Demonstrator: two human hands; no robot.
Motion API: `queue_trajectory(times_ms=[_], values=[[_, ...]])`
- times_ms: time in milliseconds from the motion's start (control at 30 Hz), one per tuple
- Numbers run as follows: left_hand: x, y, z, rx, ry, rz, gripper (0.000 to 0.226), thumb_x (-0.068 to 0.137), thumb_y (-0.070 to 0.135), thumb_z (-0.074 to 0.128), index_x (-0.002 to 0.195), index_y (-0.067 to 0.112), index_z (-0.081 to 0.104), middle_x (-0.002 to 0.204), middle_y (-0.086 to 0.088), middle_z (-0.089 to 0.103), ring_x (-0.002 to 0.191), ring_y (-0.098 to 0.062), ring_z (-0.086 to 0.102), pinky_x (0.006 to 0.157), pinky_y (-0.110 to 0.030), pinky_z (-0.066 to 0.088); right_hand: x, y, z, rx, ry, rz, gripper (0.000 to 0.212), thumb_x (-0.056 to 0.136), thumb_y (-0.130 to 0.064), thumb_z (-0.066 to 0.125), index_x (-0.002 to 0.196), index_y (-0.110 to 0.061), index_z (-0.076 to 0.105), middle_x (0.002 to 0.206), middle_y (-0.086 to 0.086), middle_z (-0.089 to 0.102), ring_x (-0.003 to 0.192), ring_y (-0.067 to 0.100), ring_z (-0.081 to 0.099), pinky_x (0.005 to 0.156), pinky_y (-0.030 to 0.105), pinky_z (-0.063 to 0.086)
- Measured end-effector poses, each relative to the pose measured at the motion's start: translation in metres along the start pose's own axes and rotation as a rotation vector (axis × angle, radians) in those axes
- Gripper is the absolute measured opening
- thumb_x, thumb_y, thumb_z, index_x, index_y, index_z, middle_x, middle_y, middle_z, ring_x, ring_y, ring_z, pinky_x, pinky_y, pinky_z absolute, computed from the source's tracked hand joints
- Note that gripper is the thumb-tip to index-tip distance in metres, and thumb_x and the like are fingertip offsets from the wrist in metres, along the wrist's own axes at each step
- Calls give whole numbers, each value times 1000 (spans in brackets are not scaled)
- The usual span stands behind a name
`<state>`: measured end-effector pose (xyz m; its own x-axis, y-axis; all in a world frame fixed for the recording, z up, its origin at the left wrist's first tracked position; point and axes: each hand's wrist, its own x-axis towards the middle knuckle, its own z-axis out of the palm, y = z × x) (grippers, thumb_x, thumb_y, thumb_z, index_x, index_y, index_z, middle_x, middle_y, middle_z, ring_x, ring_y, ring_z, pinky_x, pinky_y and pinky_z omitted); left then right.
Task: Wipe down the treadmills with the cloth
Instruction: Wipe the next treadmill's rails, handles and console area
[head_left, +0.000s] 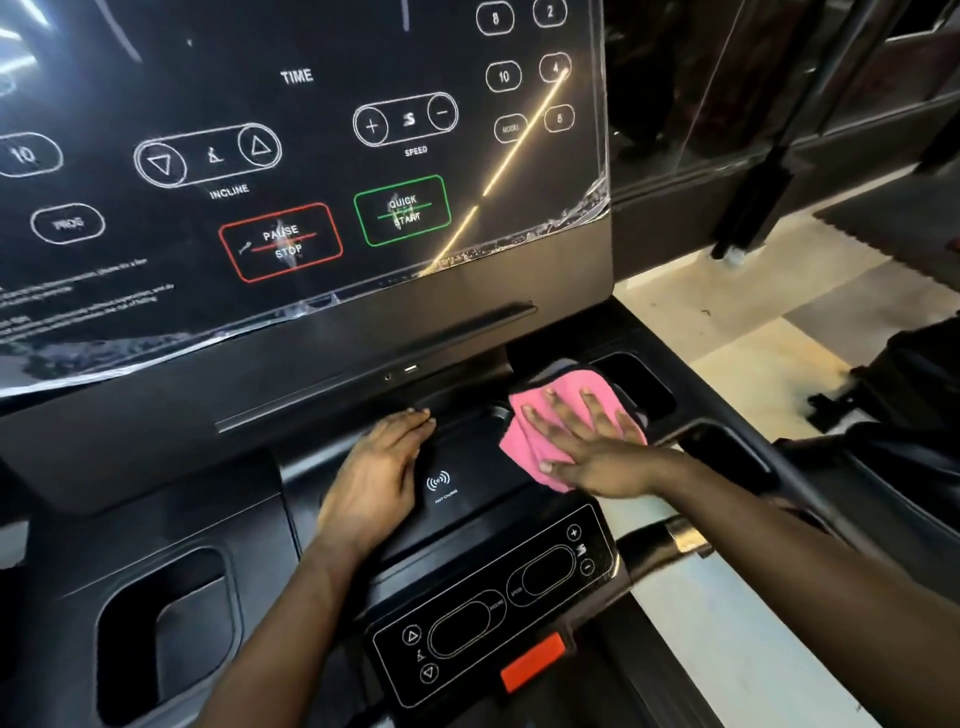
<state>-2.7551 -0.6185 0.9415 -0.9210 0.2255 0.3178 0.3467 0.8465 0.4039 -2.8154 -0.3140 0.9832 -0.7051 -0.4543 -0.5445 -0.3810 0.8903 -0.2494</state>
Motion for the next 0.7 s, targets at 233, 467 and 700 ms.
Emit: queue_trajectory(times_ms=[233, 467, 700], values=[[-4, 0, -2, -15, -4, -40, 59, 80, -16, 55, 133, 8, 64, 138, -5, 62, 134, -21, 51, 120, -30, 28, 35, -35, -25, 127, 79, 161, 74, 103, -63, 31, 153, -51, -22, 158, -15, -39, 147, 35, -36, 118, 64, -15], [-7, 2, -6, -42, 20, -36, 59, 76, -17, 54, 129, 7, 67, 132, -5, 65, 130, -21, 53, 117, -33, 34, 9, -18, -14, -15, -109, 15, 71, 102, -66, 31, 145, -62, -26, 155, -17, -42, 143, 30, -41, 115, 63, -17], [-2, 0, -6, -23, -1, 6, 58, 74, -16, 55, 126, 5, 67, 130, -6, 66, 127, -25, 54, 115, -29, 35, 46, -37, -29, 71, 102, 150, 71, 102, -67, 25, 152, -52, -23, 158, -16, -39, 147, 31, -37, 119, 62, -14]])
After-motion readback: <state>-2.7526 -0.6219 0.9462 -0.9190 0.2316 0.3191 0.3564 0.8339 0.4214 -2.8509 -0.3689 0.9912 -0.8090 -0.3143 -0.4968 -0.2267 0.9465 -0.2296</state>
